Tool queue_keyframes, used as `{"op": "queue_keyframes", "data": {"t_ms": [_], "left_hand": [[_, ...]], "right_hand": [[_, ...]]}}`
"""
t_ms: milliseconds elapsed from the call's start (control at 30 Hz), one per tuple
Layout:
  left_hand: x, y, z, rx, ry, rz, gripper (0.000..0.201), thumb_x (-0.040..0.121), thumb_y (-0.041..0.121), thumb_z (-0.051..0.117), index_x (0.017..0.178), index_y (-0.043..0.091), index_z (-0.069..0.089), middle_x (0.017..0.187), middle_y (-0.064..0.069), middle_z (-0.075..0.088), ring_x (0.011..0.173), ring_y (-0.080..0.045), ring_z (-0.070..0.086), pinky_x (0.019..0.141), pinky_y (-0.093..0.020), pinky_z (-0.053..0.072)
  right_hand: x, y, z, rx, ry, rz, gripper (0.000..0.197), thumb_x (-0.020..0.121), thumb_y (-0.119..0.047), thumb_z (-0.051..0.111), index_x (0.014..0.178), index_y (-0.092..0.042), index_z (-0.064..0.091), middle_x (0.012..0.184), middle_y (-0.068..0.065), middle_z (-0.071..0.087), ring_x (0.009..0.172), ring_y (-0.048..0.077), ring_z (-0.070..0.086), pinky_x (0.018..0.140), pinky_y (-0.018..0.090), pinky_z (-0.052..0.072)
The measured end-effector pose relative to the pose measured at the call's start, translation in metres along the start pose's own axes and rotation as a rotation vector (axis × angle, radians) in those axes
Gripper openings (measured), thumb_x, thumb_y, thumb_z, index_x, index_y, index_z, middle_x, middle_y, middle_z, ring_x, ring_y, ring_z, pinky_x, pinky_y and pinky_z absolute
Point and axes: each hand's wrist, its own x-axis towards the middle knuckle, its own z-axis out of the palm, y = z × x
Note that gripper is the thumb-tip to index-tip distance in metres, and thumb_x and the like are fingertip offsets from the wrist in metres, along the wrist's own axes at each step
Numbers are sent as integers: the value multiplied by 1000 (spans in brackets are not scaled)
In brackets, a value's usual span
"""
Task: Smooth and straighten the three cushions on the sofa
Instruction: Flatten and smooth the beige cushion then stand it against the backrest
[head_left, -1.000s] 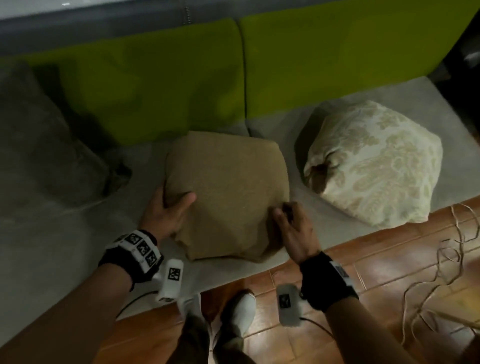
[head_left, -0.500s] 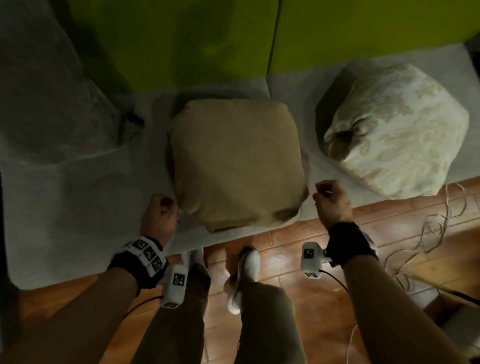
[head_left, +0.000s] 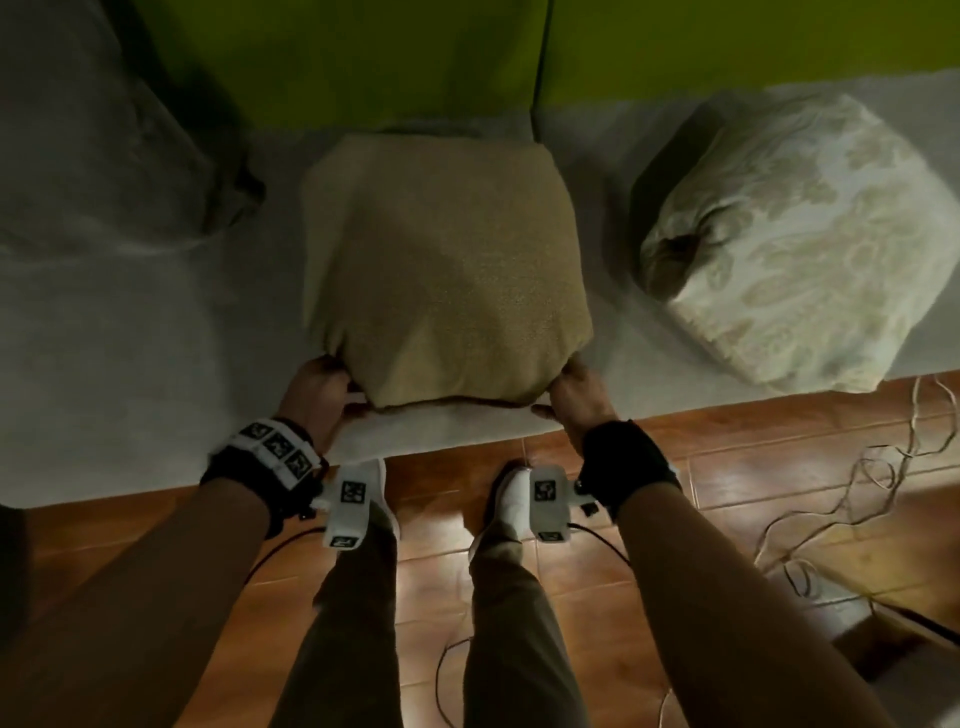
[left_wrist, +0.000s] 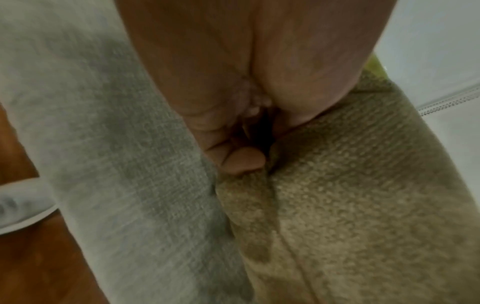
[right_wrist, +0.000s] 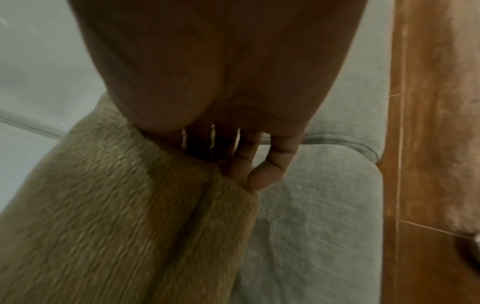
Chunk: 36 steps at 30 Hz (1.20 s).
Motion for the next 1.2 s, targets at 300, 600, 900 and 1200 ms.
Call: {"op": "queue_keyframes", "data": {"t_ms": [300, 600, 900, 1200], "left_hand": [[-11, 16, 42, 162, 65, -73, 31, 92, 3, 63, 120, 13, 55, 118, -8, 57, 103, -26, 60, 71, -36, 59], [-1, 14, 29, 500, 294, 98, 38, 81, 18, 69, 114, 0, 62, 101, -22, 68, 93, -39, 66, 79, -45, 55], [-38, -35, 5, -66, 438, -5, 22, 88, -7, 58, 104, 9, 58, 108, -14, 60, 98, -31, 64, 85, -45, 58], [-25, -10, -7, -270, 178, -122, 15, 94, 19, 55, 104, 13, 65, 107, -7, 69, 98, -24, 66, 86, -39, 54]], "right_hand": [[30, -25, -20, -68, -55, 36, 40, 103, -11, 45, 141, -23, 46, 139, 6, 52, 119, 29, 58, 96, 49, 57], [35, -23, -20, -26, -124, 10, 27, 102, -10, 46, 108, -34, 57, 120, 5, 61, 98, 23, 61, 74, 36, 54], [6, 21, -101, 41, -54, 17, 20, 74, -28, 87, 89, -22, 75, 92, 6, 75, 87, 24, 73, 89, 42, 57], [0, 56, -104, 83, 117, 116, 27, 93, -3, 65, 118, -13, 59, 114, 16, 65, 93, 31, 68, 78, 42, 56]]}}
